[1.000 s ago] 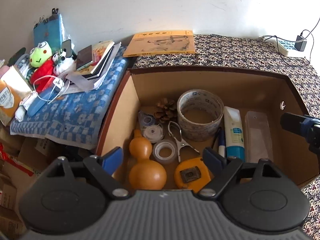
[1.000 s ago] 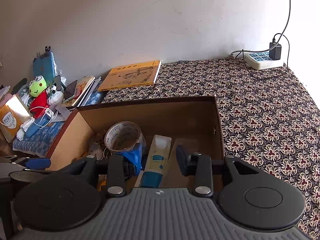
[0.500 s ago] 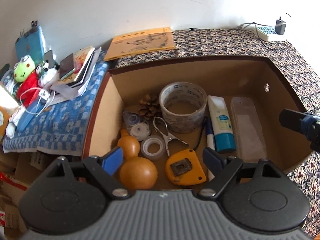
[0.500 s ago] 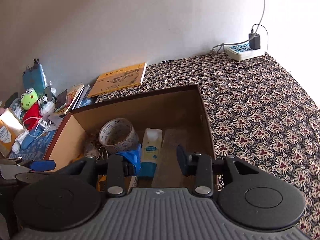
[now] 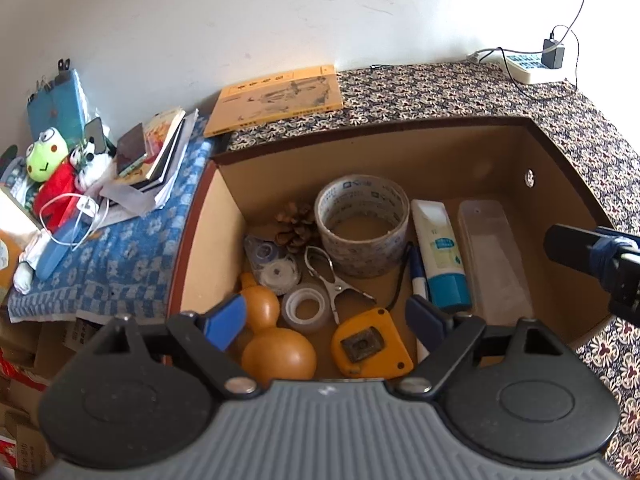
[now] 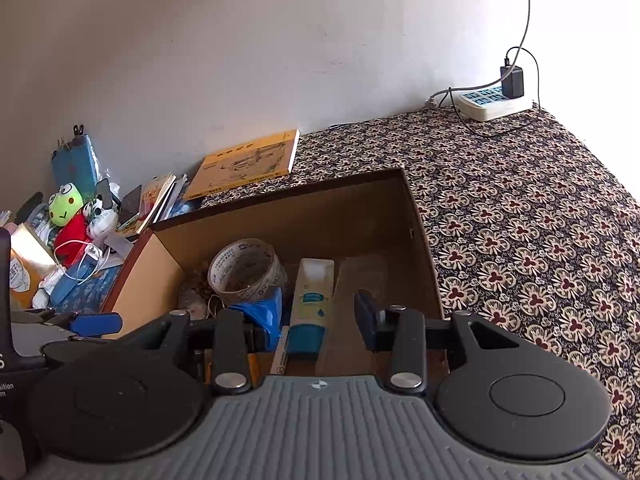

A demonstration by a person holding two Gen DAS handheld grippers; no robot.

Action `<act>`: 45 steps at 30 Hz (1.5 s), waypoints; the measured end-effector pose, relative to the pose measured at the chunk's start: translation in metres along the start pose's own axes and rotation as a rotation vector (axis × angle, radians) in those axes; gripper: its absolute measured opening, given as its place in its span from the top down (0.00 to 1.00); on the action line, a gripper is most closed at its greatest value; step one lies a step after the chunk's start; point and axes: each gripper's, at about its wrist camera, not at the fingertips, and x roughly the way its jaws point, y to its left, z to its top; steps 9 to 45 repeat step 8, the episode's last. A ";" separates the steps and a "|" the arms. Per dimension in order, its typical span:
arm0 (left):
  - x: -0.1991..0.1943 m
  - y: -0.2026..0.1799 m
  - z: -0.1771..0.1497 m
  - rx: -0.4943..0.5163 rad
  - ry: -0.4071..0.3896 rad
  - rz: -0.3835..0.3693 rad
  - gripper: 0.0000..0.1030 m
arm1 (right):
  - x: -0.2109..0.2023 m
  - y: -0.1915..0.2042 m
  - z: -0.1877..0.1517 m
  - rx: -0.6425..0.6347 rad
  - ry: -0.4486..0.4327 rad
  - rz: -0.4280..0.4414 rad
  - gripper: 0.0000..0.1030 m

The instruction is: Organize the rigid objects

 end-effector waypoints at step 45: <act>0.000 0.002 0.003 -0.042 -0.041 -0.043 0.19 | 0.011 -0.002 0.003 -0.012 0.025 0.007 0.77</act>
